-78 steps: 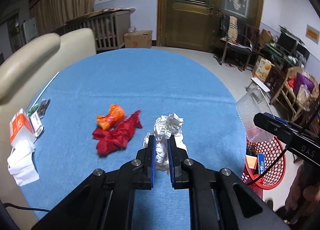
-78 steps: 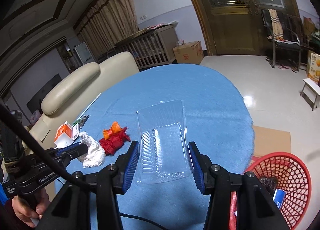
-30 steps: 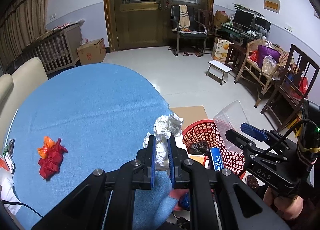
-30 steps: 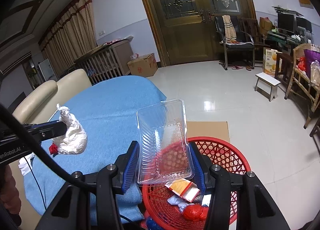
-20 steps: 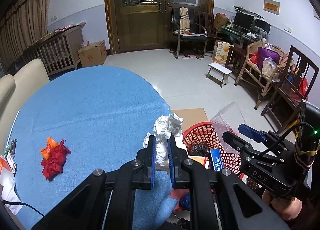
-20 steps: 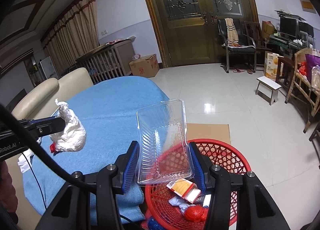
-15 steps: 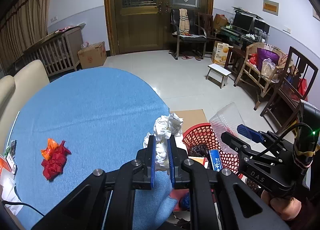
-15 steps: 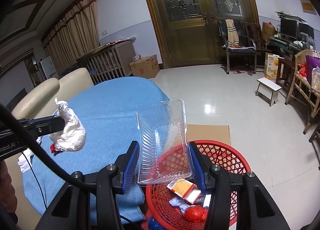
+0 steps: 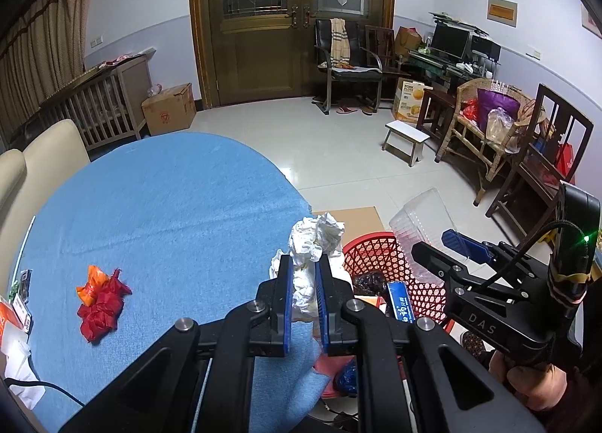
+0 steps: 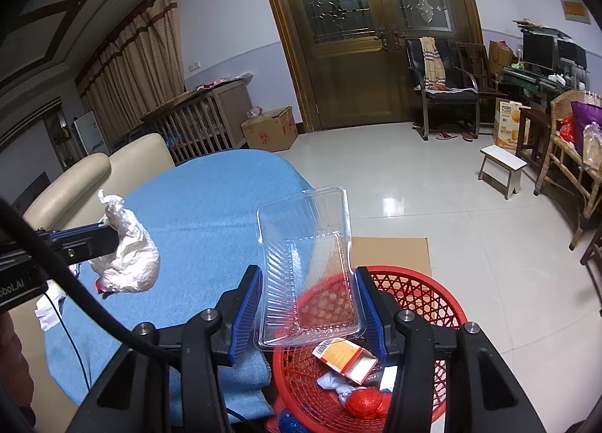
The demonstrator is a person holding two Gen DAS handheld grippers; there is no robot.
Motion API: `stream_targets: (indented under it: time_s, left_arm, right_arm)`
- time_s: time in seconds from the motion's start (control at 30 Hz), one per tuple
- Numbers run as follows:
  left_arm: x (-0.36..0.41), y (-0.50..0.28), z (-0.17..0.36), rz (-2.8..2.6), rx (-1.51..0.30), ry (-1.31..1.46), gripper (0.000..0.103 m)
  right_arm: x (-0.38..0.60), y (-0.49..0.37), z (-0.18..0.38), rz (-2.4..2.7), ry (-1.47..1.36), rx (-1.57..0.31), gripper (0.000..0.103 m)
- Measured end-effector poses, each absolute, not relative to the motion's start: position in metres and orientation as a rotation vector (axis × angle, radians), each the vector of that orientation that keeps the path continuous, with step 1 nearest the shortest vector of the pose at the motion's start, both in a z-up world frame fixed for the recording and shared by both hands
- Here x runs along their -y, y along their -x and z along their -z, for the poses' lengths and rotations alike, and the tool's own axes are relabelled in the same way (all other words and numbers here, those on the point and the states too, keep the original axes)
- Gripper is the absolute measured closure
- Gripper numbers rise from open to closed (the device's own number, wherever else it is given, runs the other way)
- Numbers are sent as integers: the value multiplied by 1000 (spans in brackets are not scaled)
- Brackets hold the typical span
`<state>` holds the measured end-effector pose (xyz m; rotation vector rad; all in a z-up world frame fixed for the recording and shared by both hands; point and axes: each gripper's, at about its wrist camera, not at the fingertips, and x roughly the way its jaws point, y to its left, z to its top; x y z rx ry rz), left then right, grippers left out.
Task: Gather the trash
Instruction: 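Carry the white paper and clear tray over the wastebasket with both tools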
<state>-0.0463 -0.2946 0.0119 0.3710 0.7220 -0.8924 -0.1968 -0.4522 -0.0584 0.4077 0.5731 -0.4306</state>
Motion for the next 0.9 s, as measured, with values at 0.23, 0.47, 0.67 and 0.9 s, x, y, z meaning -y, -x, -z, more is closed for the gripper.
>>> stream_targets:
  time_s: [0.23, 0.47, 0.67, 0.9]
  left_arm:
    - [294, 46, -12, 896, -721, -373, 91]
    - [295, 47, -13, 904, -723, -376, 91]
    - [295, 44, -12, 907, -723, -374, 91]
    - [295, 45, -12, 909, -723, -375, 91]
  right_arm:
    - [453, 201, 58, 437, -406, -569, 50]
    - [454, 203, 57, 443, -413, -566, 50]
    - [454, 202, 55, 444, -419, -563, 50]
    - [454, 202, 55, 446, -417, -562, 50]
